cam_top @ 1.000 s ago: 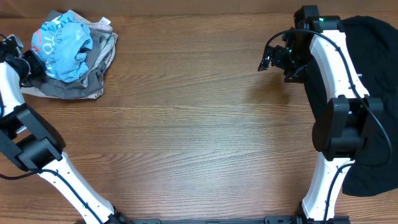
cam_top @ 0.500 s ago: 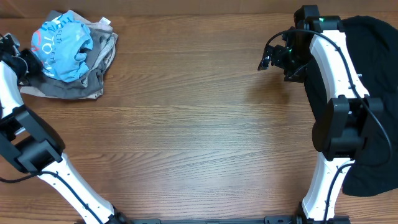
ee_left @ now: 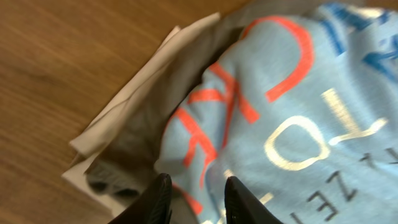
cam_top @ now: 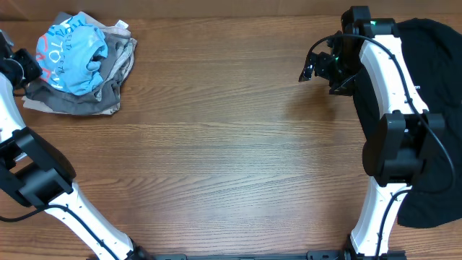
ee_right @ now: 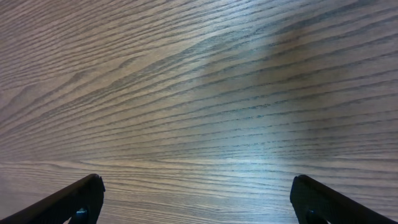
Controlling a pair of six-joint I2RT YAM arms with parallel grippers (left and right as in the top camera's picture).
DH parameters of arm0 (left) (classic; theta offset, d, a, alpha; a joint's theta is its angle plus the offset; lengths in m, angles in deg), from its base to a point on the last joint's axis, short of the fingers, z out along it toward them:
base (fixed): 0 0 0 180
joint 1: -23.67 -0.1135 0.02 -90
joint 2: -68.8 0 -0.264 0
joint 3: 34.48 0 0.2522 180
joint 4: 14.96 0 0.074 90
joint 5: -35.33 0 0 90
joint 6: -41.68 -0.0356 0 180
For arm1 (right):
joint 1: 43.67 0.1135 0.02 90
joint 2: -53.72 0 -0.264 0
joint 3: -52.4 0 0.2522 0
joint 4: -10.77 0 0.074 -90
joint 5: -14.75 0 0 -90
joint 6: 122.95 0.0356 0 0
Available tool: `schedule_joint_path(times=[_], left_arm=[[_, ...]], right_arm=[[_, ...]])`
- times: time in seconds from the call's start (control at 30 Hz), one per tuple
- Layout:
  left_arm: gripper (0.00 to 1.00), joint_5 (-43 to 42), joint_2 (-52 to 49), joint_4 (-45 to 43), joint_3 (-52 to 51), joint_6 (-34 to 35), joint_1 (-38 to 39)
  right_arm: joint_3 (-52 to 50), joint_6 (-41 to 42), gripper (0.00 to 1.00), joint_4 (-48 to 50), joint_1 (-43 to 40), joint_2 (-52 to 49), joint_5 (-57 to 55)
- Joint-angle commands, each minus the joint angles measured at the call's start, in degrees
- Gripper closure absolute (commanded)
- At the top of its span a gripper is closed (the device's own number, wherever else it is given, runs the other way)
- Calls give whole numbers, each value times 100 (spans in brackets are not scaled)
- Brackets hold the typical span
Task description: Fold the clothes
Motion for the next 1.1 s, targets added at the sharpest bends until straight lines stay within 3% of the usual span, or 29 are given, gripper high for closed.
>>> schedule_joint_path(times=[0.0,0.5,0.63,0.73,0.87,1.07], left_arm=[[62,332,-98,26,28,-103,-17],[61,350,-424,-146,28,-37,-33],[71,328,-560,-160,28,-35,-33],[87,330,-579,-203,28,-37,-33],[96,330,-570,-289,31,9,-44],[96,337,-442,-203,33,7,-76]], right_arm=[[131,28,0,9,28,184,52],[131,28,0,-33,50,184,52],[131,31,0,-35,50,184,52],[131,31,0,-35,50,184,55],[131,105,0,-28,50,184,52],[131,116,0,-31,50,184,55]])
